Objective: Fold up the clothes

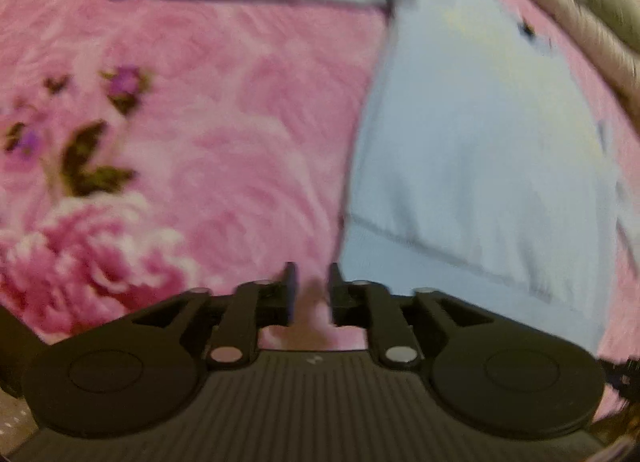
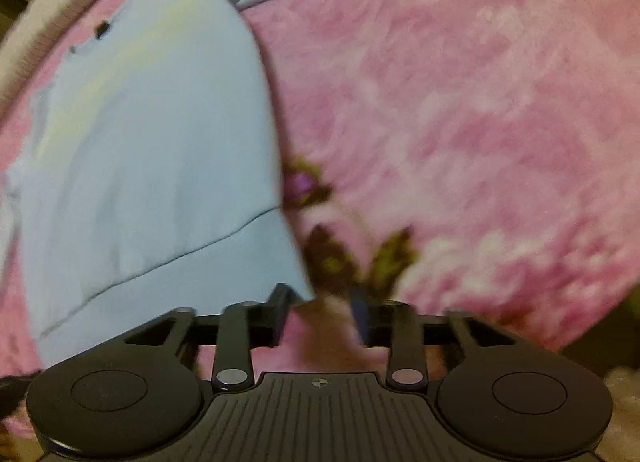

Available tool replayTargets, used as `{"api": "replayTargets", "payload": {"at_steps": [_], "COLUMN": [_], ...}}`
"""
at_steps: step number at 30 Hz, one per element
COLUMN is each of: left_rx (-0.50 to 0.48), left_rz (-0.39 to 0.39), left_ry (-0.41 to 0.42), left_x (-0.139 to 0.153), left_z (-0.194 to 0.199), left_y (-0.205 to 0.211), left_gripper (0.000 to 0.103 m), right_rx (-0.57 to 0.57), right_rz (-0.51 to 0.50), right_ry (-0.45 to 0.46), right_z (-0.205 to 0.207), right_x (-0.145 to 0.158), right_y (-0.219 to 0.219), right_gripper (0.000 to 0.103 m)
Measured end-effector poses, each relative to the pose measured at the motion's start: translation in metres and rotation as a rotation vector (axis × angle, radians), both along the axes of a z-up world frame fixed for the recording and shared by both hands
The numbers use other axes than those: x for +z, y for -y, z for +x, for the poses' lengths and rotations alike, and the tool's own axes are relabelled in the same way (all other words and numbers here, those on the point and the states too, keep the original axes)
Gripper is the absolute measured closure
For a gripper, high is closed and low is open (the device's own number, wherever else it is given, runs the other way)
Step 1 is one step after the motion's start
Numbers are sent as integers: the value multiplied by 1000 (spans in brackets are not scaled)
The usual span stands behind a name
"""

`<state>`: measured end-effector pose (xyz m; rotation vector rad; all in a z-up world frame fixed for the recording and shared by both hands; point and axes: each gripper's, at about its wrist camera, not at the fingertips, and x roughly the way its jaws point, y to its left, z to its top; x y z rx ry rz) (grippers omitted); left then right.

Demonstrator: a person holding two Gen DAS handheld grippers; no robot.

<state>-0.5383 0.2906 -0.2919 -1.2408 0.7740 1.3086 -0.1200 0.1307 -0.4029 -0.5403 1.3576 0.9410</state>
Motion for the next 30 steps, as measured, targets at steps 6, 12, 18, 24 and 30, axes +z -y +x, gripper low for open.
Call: {"api": "replayTargets", "payload": {"at_steps": [6, 12, 18, 24, 30], "left_rx": [258, 509, 768, 467, 303], "left_rz": [121, 191, 123, 399, 352], "left_ry": [75, 95, 203, -63, -313], "left_x": [12, -2, -47, 4, -5], "left_z": [-76, -151, -193, -166, -165], "left_y": [-52, -131, -169, -162, -127], "left_gripper": [76, 76, 76, 95, 92], "right_rx": [-137, -171, -127, -153, -130], "right_rz": [29, 18, -31, -82, -95], "right_ry": [28, 9, 45, 55, 52], "right_z": [14, -8, -35, -43, -46], "right_x": [23, 33, 22, 14, 13], "right_y": [-25, -55, -80, -94, -99], "right_gripper": [55, 55, 55, 55, 55]}}
